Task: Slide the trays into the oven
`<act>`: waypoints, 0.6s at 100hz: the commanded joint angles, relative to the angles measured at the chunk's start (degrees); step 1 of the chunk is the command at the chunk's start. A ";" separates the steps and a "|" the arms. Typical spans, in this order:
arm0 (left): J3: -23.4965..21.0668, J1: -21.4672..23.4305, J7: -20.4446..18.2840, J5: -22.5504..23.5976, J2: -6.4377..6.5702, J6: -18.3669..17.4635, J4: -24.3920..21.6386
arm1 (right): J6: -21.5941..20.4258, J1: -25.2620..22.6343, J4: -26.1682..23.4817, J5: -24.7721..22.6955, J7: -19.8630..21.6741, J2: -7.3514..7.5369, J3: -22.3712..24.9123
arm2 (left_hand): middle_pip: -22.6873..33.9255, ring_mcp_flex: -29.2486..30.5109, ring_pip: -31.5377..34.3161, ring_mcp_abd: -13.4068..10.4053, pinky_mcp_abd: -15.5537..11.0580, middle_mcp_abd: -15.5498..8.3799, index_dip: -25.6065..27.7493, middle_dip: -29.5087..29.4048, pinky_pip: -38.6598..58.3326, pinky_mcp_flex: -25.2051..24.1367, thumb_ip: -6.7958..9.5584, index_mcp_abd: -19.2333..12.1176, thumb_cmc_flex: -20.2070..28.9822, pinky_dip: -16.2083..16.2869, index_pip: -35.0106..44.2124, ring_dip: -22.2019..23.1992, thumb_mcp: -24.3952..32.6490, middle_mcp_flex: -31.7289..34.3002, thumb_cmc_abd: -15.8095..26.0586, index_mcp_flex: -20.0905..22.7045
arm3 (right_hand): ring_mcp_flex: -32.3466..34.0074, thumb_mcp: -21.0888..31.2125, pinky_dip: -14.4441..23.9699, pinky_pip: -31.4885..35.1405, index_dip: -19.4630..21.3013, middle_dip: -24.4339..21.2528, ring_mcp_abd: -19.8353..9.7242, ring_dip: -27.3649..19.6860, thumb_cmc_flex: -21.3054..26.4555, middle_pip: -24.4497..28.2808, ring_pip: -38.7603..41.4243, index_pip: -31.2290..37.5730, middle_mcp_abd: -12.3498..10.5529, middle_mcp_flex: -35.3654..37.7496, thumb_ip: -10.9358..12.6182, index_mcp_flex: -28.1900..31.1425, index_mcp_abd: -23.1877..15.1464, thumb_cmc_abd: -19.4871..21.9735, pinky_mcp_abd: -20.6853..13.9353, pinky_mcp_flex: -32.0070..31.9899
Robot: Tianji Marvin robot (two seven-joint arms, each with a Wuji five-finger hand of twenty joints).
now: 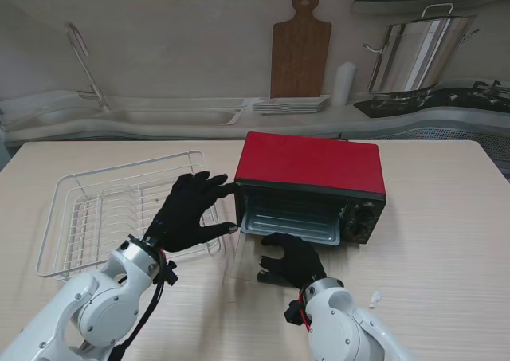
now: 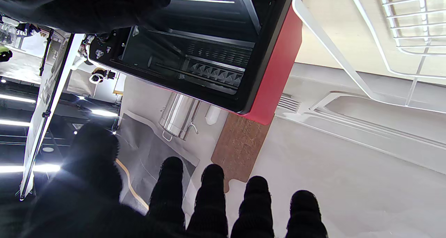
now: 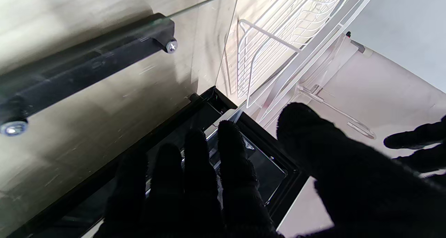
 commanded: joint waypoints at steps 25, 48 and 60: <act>0.18 0.29 -1.24 0.12 -0.22 0.49 -0.74 | 2.10 2.69 1.68 1.17 -0.30 -1.50 -1.26 | -0.61 -1.66 -1.54 -1.97 -1.29 -0.29 0.28 -1.12 -2.86 -1.21 1.01 0.18 -0.23 -0.40 -0.15 -0.92 -0.39 -1.31 1.77 -0.55 | -1.54 0.29 0.27 1.25 -0.51 0.95 -1.97 0.76 -1.81 1.12 1.36 0.70 -1.07 -0.42 3.20 -0.48 -0.28 0.03 -1.48 0.12; 0.23 0.21 -1.35 0.30 -0.20 0.62 -0.82 | 3.44 5.38 3.65 1.85 -0.94 -2.10 -2.45 | -0.61 -1.64 -1.52 -1.99 -1.27 -0.31 0.29 -1.11 -2.86 -1.21 1.01 0.21 -0.23 -0.40 -0.17 -0.92 -0.41 -1.27 1.80 -0.53 | -1.64 0.33 0.34 1.31 -0.37 0.97 -2.04 1.01 -1.79 1.24 1.77 0.60 -1.12 -0.29 3.20 -0.42 -0.35 -0.12 -1.41 0.16; 0.29 0.12 -1.46 0.40 -0.18 0.73 -0.84 | 4.38 6.85 4.73 2.36 -1.47 -2.54 -3.05 | -0.62 -1.67 -1.53 -2.00 -1.26 -0.31 0.30 -1.11 -2.85 -1.21 1.00 0.11 -0.26 -0.40 -0.16 -0.92 -0.44 -1.32 1.81 -0.51 | -1.62 0.40 0.37 1.34 -0.29 0.99 -2.07 1.06 -1.77 1.31 1.84 0.63 -1.20 -0.31 3.19 -0.40 -0.40 -0.13 -1.36 0.22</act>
